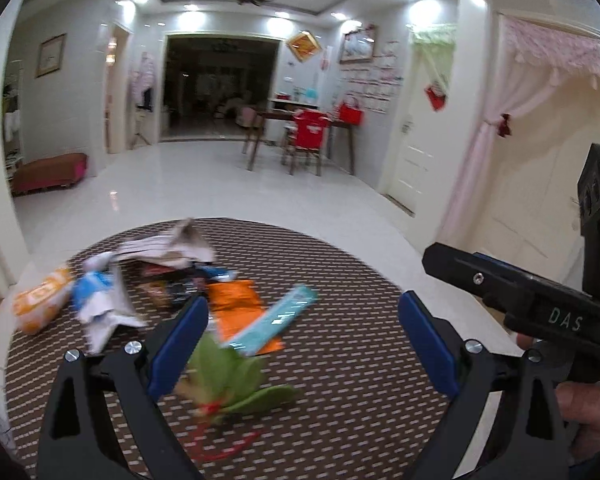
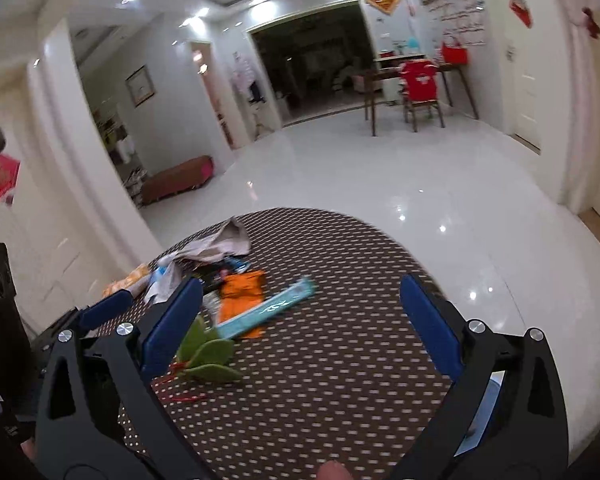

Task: Collect trash
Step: 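Return to the table and grasp the green plant sprig with the right tool, then grasp the teal tube package with the left tool while the right tool holds the sprig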

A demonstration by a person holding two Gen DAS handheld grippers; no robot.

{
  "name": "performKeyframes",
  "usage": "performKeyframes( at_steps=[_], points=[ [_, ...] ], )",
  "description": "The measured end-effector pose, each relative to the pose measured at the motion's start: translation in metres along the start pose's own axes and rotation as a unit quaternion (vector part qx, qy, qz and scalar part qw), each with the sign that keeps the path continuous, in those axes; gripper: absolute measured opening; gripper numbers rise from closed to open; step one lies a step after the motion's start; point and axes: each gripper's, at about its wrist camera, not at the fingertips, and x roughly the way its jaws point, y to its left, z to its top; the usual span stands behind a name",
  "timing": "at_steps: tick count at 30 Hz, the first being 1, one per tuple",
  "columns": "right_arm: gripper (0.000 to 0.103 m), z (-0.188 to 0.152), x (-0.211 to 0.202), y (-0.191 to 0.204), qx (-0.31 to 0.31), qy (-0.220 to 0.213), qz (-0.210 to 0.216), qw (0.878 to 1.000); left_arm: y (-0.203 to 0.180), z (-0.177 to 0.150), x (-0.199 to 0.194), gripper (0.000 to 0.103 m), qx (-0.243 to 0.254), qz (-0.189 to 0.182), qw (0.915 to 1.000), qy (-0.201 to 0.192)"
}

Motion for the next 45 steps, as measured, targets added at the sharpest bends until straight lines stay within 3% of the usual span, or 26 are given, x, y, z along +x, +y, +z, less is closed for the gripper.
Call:
performKeyframes(
  at_steps=[7,10,13,19,22,24,26,27,28,30,37,45],
  points=[
    [0.097,-0.031,0.036,0.045,-0.049,0.07,0.032,0.996,0.064,-0.025,-0.016,0.095,-0.021,0.076,0.9968,0.012],
    [0.097,-0.046,0.05,0.052,-0.057,0.086,0.027,0.994,0.091,-0.04,-0.019,0.095,-0.036,0.096,0.9944,0.026],
    [0.097,-0.061,0.07,0.06,-0.063,0.131,0.036,0.989,0.117,-0.054,-0.02,0.094,-0.058,0.114,0.991,0.042],
    [0.097,-0.083,0.103,0.092,-0.102,0.166,0.057,0.979,0.143,-0.073,-0.015,0.094,-0.084,0.143,0.984,0.066],
    [0.094,-0.09,0.116,0.094,-0.106,0.181,0.051,0.976,0.15,-0.078,-0.011,0.094,-0.092,0.138,0.9831,0.076],
    [0.081,-0.095,0.123,0.095,-0.11,0.19,0.058,0.974,0.15,-0.079,-0.007,0.094,-0.09,0.135,0.983,0.086],
    [0.046,-0.101,0.13,0.096,-0.12,0.201,0.061,0.97,0.148,-0.076,-0.005,0.094,-0.087,0.134,0.9837,0.082],
    [0.038,-0.102,0.13,0.094,-0.12,0.202,0.062,0.97,0.146,-0.075,-0.003,0.094,-0.082,0.134,0.9843,0.081],
    [0.021,-0.103,0.128,0.09,-0.121,0.195,0.06,0.972,0.142,-0.073,-0.002,0.094,-0.078,0.133,0.9845,0.083],
    [0.021,-0.103,0.125,0.08,-0.101,0.194,0.079,0.973,0.137,-0.068,0.004,0.094,-0.07,0.128,0.9858,0.084],
    [0.02,-0.091,0.094,0.032,-0.051,0.164,0.081,0.982,0.101,-0.046,0.038,0.094,-0.009,0.088,0.9919,0.09],
    [0.02,-0.076,0.072,-0.019,0.006,0.135,0.077,0.988,0.05,-0.027,0.093,0.094,0.068,0.035,0.9896,0.122]
  ],
)
